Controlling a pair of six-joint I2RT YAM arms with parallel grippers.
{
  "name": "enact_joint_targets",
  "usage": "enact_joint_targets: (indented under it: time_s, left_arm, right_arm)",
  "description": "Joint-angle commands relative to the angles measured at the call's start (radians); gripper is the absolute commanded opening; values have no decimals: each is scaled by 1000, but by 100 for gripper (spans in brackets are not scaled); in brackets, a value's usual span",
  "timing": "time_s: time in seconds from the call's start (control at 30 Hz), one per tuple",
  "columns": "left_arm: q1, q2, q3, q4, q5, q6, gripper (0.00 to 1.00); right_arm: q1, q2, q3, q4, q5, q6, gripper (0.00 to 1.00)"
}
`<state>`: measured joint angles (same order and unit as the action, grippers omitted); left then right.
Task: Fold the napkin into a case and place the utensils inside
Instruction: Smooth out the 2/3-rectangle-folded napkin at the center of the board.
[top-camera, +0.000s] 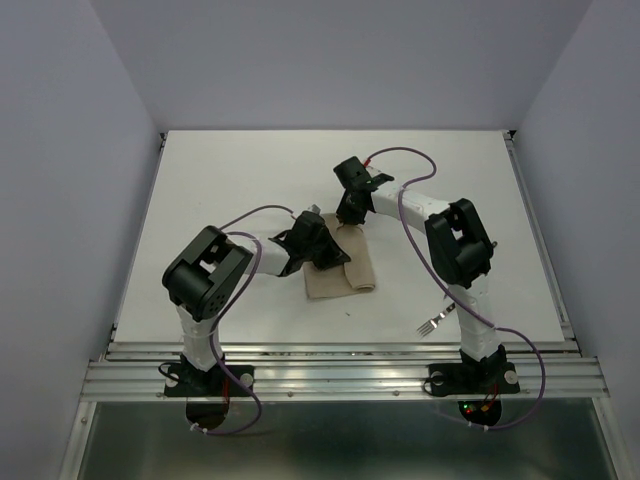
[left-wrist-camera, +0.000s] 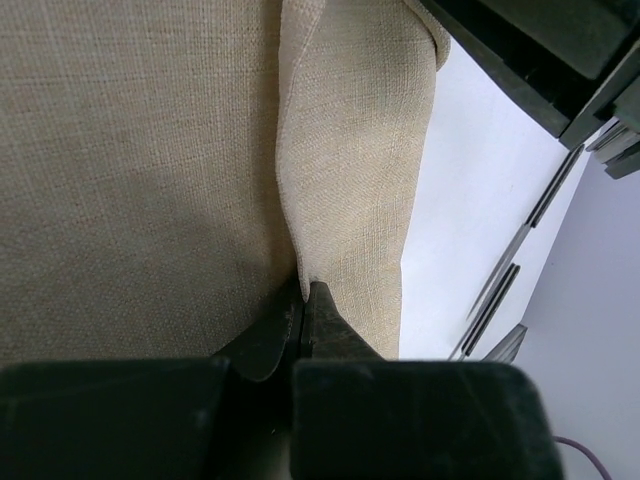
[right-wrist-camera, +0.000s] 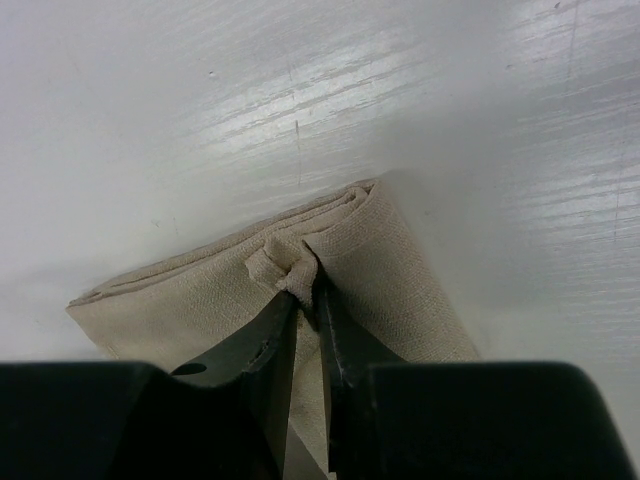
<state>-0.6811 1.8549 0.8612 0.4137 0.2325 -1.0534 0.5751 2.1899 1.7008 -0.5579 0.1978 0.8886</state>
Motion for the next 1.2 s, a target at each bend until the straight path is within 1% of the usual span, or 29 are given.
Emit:
enact_joint_targets:
  time_s: [0.0,0.2,0.43,0.47,0.57,0.8,1.17]
  left_arm:
    - [-6,-51,4,-69,-24,53,0]
    - [-5,-59,10,-95,-35,73,0]
    - [-9,-86,65,-168,-56,141,0]
    - [-9,-91,77,-177,-62,147,0]
    - [-8,-103,99,-220,-74,161,0]
    - [-9,-118,128,-265,-99,176,0]
    - [-9,-33,134,-265,-93,188,0]
  right_arm:
    - [-8,-30,-24,-39,8,-16,21]
    - [-8,-32,-24,-36,12,-17,21]
    - [-8,-35,-29,-17,3,-20,22]
    - [-8,-36,-30,-14,0,-22,25]
    - [-8,-35,-26,-8,-9,-28,26]
    - [-8,-38,-24,-10,3,-34,26]
    - [-8,-61,-47,-10,6,-36,26]
